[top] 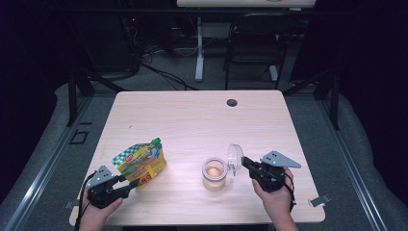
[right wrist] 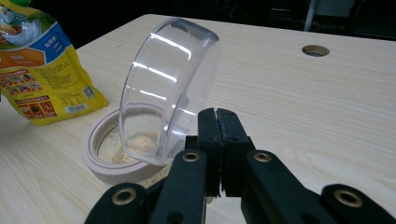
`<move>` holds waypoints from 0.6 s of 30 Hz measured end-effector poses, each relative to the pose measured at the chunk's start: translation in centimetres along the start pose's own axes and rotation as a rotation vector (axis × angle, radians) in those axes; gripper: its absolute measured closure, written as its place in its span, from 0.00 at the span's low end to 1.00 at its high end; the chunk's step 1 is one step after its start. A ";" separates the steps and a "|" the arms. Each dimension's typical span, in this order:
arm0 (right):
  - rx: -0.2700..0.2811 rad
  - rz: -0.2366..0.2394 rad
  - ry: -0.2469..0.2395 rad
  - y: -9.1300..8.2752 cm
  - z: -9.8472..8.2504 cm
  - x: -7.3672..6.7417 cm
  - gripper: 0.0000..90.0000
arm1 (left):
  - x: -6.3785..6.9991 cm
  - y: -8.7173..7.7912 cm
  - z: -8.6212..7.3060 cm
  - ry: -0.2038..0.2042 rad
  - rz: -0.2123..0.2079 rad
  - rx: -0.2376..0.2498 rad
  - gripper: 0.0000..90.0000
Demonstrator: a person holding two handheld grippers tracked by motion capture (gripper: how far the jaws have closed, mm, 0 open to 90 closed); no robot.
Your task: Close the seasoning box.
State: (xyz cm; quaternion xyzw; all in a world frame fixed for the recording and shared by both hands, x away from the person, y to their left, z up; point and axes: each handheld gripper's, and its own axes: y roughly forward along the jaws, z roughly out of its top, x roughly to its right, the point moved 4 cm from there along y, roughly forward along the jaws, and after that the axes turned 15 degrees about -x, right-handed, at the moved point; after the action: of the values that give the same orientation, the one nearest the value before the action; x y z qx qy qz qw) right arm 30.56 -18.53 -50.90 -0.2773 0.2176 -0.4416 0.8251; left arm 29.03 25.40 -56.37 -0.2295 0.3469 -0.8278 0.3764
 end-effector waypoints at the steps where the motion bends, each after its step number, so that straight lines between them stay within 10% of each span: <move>1: 0.001 0.000 0.000 0.0 0.0 0.0 0.99 | 0.0 0.0 0.0 0.000 0.000 0.000 0.60; 18: -0.007 0.009 -0.014 0.4 0.1 -0.6 0.99 | 0.1 0.0 -0.1 0.003 0.002 -0.003 0.60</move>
State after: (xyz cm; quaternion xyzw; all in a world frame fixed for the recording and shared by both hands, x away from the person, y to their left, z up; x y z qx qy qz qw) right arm 30.61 -17.83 -51.03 -0.2824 0.2146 -0.4352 0.8275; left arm 28.95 25.39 -56.40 -0.2288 0.3489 -0.8273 0.3762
